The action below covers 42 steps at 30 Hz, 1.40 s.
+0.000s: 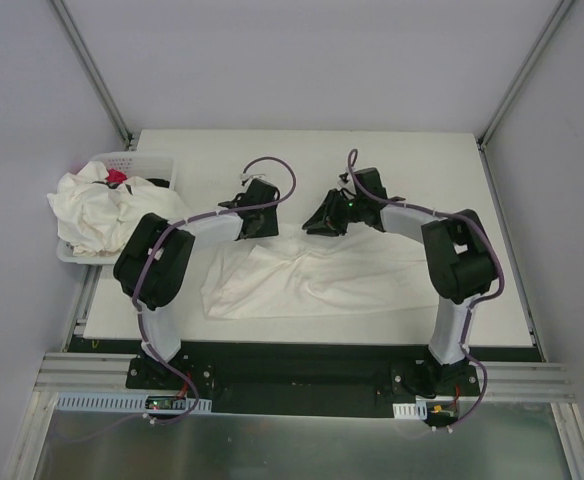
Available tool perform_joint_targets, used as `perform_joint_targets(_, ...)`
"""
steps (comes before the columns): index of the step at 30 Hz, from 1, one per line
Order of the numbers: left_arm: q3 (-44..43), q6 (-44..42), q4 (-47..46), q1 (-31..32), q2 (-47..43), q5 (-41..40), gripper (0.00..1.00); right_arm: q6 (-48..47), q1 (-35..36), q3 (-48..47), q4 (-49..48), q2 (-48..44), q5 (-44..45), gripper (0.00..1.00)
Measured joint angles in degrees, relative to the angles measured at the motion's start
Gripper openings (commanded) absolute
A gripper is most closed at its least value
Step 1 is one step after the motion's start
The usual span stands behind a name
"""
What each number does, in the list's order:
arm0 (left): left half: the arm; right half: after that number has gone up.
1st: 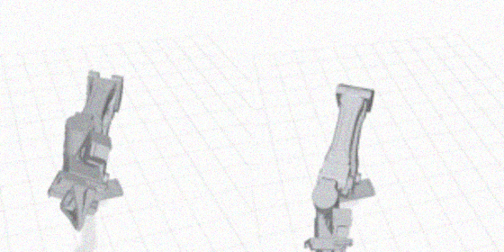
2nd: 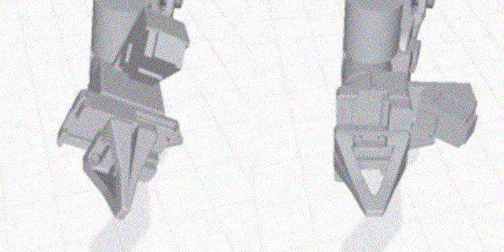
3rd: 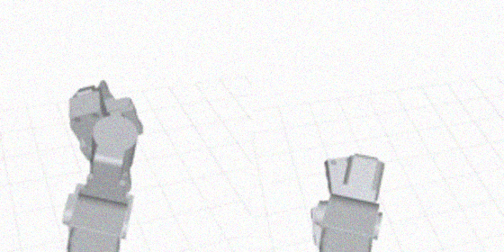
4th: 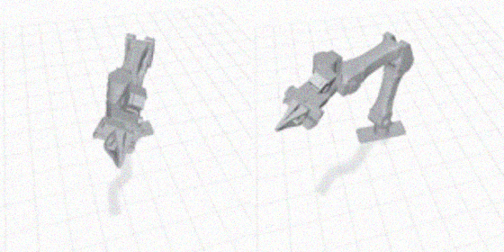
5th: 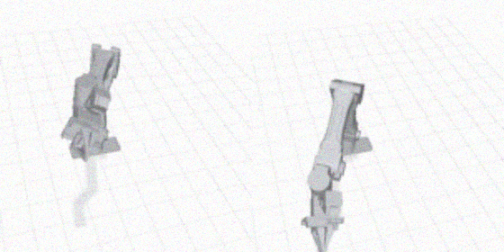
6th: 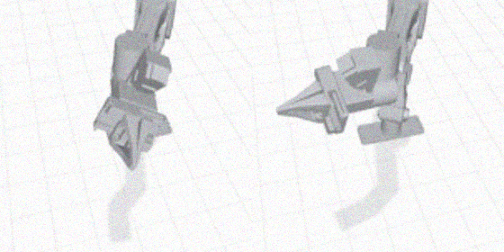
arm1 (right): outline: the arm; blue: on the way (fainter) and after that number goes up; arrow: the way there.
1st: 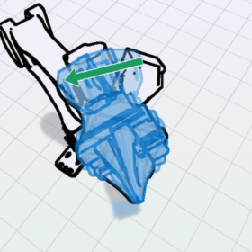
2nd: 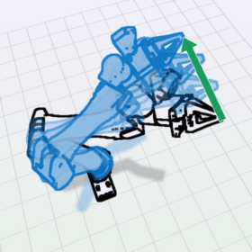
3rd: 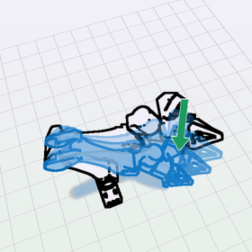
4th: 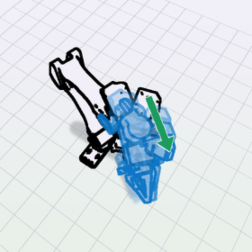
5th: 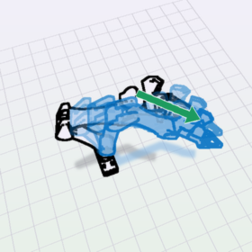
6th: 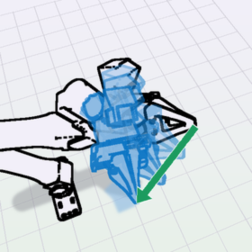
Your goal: Fold and stack the t-shirts
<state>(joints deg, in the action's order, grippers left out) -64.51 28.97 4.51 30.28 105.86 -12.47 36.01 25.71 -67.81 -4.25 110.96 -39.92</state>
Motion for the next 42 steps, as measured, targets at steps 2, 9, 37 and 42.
perform_joint_targets(2, -0.61, -0.02, 0.00, -0.17, 0.50, -0.22, 0.51, 0.00, -2.60, 0.13, 0.00, -0.76, 0.00, 0.29)
perform_joint_targets(9, -5.62, -0.07, -0.13, -3.98, 4.37, 0.02, 0.51, -0.22, -9.73, 3.52, 0.15, -10.08, 0.11, 0.30)
perform_joint_targets(37, -23.50, -11.47, 4.66, -15.98, 5.16, 13.07, 0.52, -9.53, -13.64, 13.25, 9.22, -25.99, 3.52, 0.31)
perform_joint_targets(42, -17.35, -22.05, 6.21, -15.96, -7.87, 21.46, 0.52, -9.49, -13.64, 14.03, 7.61, -25.14, 3.32, 0.31)
